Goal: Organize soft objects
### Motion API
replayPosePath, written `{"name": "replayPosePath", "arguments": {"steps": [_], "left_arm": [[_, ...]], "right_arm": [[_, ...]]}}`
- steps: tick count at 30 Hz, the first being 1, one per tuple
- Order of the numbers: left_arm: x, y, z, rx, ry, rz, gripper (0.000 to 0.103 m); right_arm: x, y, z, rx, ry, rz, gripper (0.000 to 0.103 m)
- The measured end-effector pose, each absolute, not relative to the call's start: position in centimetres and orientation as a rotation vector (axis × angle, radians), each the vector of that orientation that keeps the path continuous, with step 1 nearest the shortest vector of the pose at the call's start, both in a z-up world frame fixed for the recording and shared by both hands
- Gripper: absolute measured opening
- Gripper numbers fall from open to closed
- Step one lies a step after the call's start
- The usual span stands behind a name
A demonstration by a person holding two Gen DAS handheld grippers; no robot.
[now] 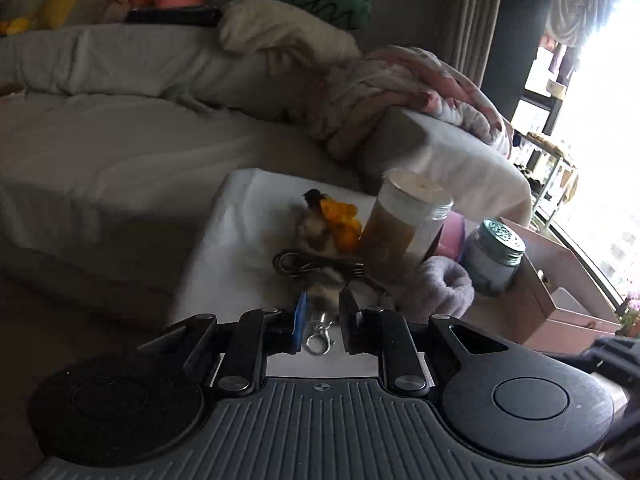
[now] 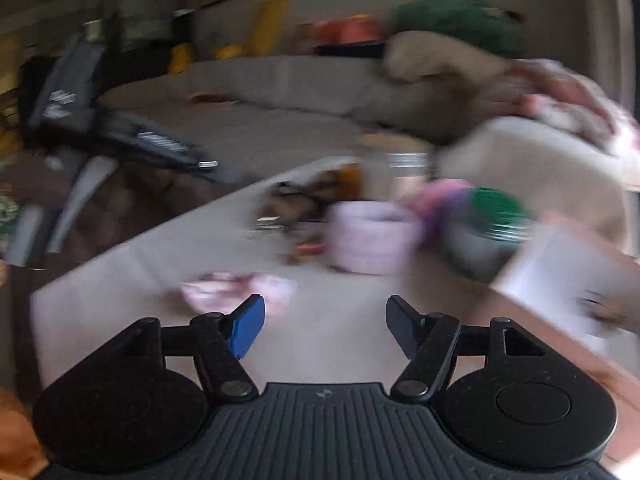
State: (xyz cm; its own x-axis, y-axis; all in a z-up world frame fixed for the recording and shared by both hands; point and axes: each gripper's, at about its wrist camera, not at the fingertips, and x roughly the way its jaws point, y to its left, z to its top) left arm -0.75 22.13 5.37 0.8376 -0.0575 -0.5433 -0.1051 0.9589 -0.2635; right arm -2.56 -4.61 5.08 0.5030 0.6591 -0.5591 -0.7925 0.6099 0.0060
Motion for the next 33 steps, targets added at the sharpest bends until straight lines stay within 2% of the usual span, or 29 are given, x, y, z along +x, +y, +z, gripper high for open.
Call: {"name": "replayPosePath", "arguments": {"steps": [6, 15, 19, 29, 33], "left_arm": [[-0.2, 19.0, 4.0, -0.207, 0.619, -0.092, 0.02], [5.9, 15.0, 2.3, -0.129, 0.705, -0.129, 0.02], [7.2, 14.3, 1.2, -0.093, 0.757, -0.102, 0.023], [7.3, 13.7, 0.8, -0.014, 0.72, -0.107, 0.025], [6.2, 13.8, 0.8, 0.01, 0.71, -0.116, 0.022]], "right_arm": [[-2.9, -1.3, 3.6, -0.296, 0.588, 0.905, 0.068], [-2.2, -4.4, 2.6, -0.216, 0.618, 0.842, 0.068], [-2.0, -4.8, 2.2, -0.197, 0.631, 0.85, 0.068], [-1.2, -4.8, 1.6, -0.165, 0.682, 0.863, 0.068], [-1.1, -4.8, 1.5, -0.161, 0.683, 0.861, 0.071]]}}
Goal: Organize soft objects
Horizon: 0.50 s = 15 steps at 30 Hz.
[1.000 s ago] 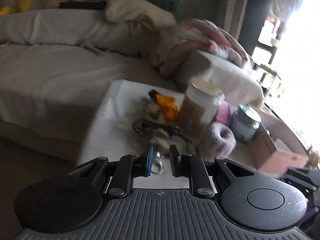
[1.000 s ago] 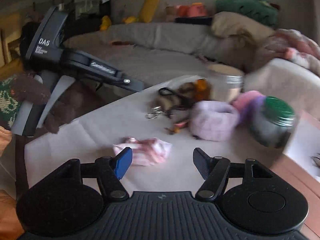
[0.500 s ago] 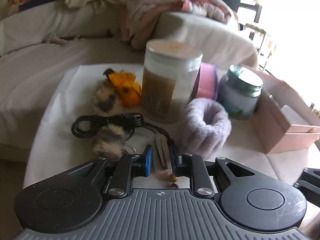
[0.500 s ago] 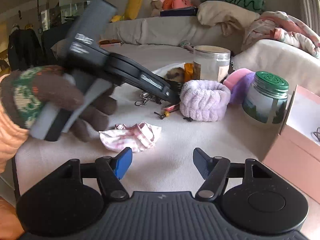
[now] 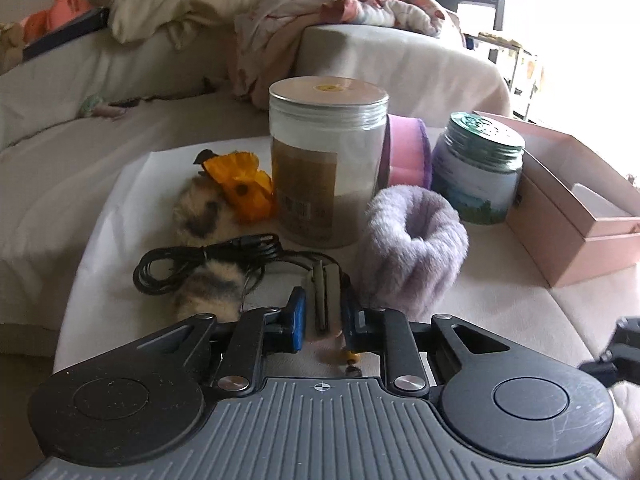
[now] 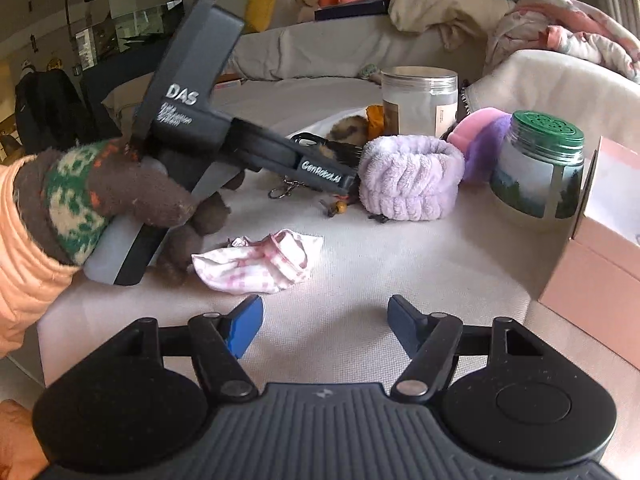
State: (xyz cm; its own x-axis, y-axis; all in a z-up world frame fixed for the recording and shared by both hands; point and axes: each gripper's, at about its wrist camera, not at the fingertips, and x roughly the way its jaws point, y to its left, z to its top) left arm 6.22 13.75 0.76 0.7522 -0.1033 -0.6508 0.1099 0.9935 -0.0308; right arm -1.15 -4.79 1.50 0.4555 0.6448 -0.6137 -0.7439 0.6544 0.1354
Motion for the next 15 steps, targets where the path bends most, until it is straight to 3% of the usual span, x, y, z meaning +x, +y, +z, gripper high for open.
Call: {"name": "replayPosePath", "arguments": {"steps": [15], "left_arm": [[-1.9, 19.0, 1.7, -0.106, 0.748, -0.067, 0.022]], "right_arm": [[-1.8, -2.9, 1.5, -0.277, 0.68, 0.903, 0.078]]}}
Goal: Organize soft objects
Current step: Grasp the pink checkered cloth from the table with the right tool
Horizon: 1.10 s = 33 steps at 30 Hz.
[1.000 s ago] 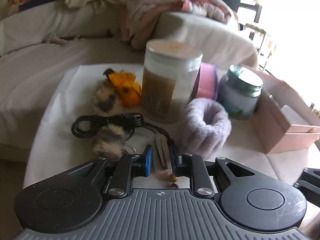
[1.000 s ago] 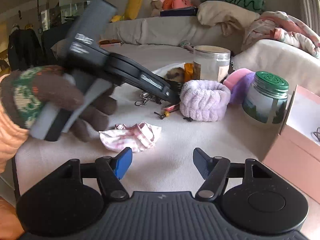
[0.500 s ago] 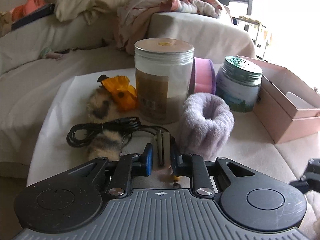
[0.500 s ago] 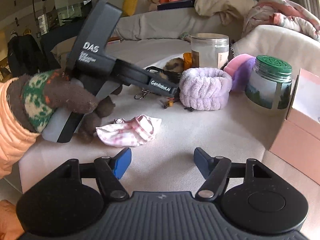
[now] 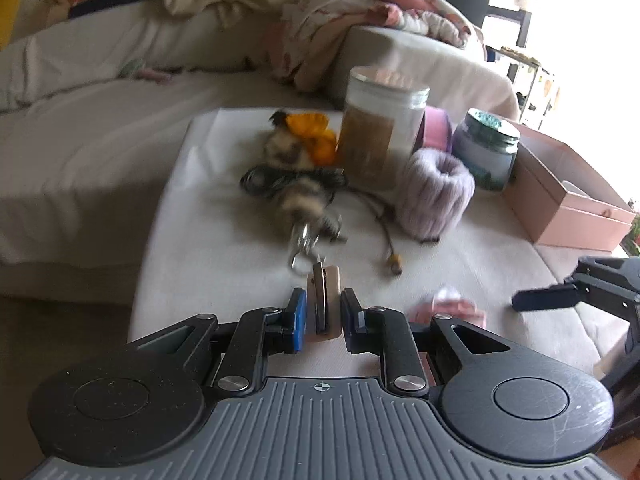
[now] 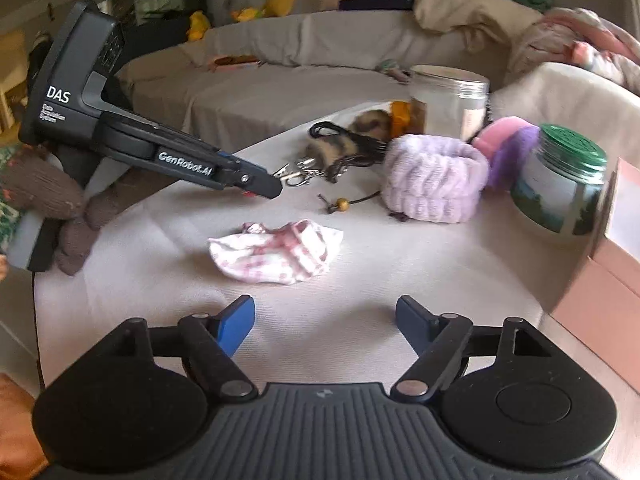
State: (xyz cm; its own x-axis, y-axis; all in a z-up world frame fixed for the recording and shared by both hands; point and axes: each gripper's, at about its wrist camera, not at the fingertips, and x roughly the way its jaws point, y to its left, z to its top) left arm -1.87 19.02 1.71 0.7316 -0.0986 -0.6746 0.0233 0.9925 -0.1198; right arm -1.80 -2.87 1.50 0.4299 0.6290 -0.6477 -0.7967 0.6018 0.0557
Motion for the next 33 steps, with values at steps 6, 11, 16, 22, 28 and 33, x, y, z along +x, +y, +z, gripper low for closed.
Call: {"name": "replayPosePath", "arguments": {"steps": [6, 11, 16, 22, 28, 33], "left_arm": [[-2.8, 19.9, 1.1, -0.179, 0.721, -0.062, 0.022], [-3.0, 20.1, 0.9, -0.2, 0.706, -0.065, 0.022], [-3.1, 20.3, 0.8, -0.232, 0.701, -0.063, 0.024], [-3.2, 18.4, 0.8, -0.108, 0.697, -0.026, 0.024], [-3.7, 17.2, 0.6, -0.033, 0.67, -0.006, 0.022], [-3.9, 17.9, 0.7, -0.103, 0.672, -0.022, 0.021]], "right_arm": [[-2.1, 0.0, 1.7, -0.34, 0.653, 0.949, 0.078], [-1.4, 1.8, 1.8, -0.355, 0.631, 0.954, 0.078], [-0.7, 1.9, 1.8, -0.316, 0.659, 0.955, 0.055], [-1.3, 1.2, 2.4, -0.321, 0.658, 0.951, 0.019], [-2.1, 0.2, 3.1, -0.316, 0.637, 0.948, 0.017], [-2.3, -0.9, 3.8, -0.311, 0.634, 0.922, 0.016]]}}
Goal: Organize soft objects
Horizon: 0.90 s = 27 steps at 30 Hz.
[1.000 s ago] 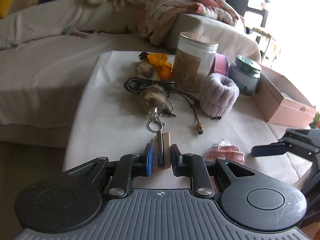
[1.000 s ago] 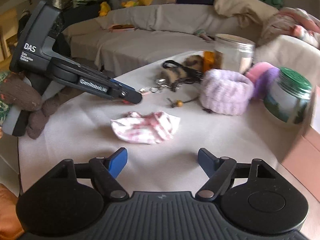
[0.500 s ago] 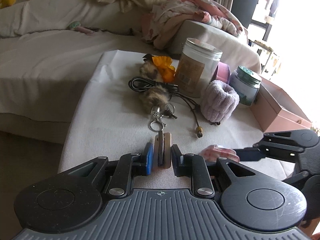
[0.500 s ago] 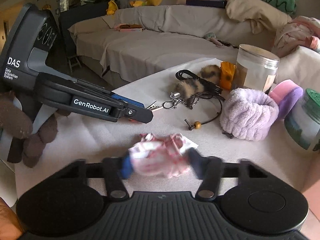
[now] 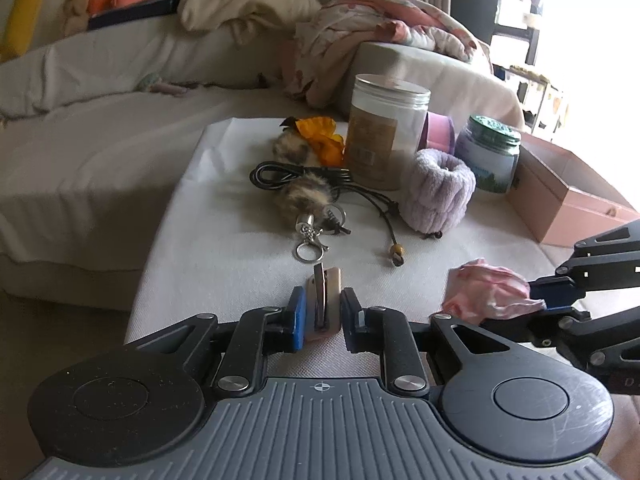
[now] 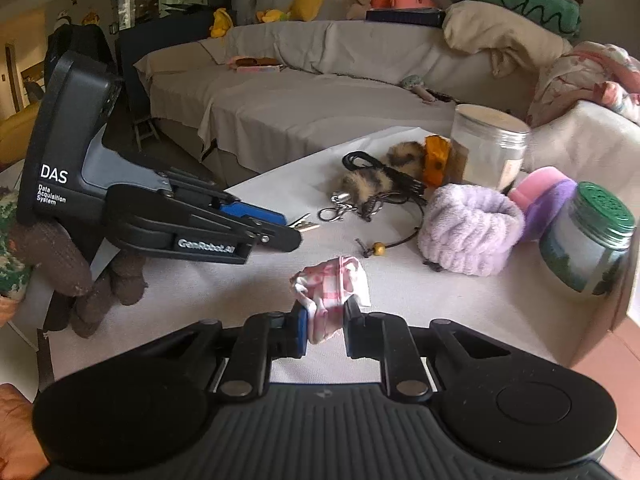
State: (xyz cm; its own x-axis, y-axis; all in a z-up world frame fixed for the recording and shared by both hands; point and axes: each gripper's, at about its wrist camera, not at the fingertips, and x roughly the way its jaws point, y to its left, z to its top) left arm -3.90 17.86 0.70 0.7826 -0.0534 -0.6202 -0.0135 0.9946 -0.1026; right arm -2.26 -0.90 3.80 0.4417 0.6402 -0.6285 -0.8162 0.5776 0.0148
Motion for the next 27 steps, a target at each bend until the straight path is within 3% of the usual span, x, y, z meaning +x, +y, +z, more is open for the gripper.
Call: {"name": "replayPosePath", "arguments": {"steps": [10, 16, 22, 23, 25, 26, 27], "left_arm": [[-4.6, 17.1, 3.4, -0.114, 0.636, -0.062, 0.021], [-2.8, 14.4, 11.5, -0.124, 0.476, -0.2, 0.021], [4.6, 5.4, 18.8, -0.129, 0.356, -0.449, 0.021], [6.0, 4.1, 19.1, -0.159, 0.367, -0.477, 0.021], [9.2, 1.8, 18.4, -0.238, 0.459, -0.515, 0.022], [10.8, 0.6, 17.4, -0.267, 0.536, -0.503, 0.022], [12.1, -0.5, 16.2, -0.273, 0.598, -0.482, 0.021]], "right_arm": [[-2.9, -4.0, 6.0, -0.278, 0.566, 0.874, 0.016], [-2.9, -9.7, 12.0, -0.223, 0.336, 0.751, 0.016], [-0.1, -17.0, 15.9, -0.213, 0.207, 0.445, 0.017], [0.5, -18.0, 15.8, -0.215, 0.222, 0.403, 0.019], [1.5, -20.2, 14.8, -0.198, 0.254, 0.326, 0.034], [1.7, -21.2, 14.1, -0.173, 0.275, 0.302, 0.053], [1.8, -22.1, 13.1, -0.139, 0.306, 0.295, 0.063]]}}
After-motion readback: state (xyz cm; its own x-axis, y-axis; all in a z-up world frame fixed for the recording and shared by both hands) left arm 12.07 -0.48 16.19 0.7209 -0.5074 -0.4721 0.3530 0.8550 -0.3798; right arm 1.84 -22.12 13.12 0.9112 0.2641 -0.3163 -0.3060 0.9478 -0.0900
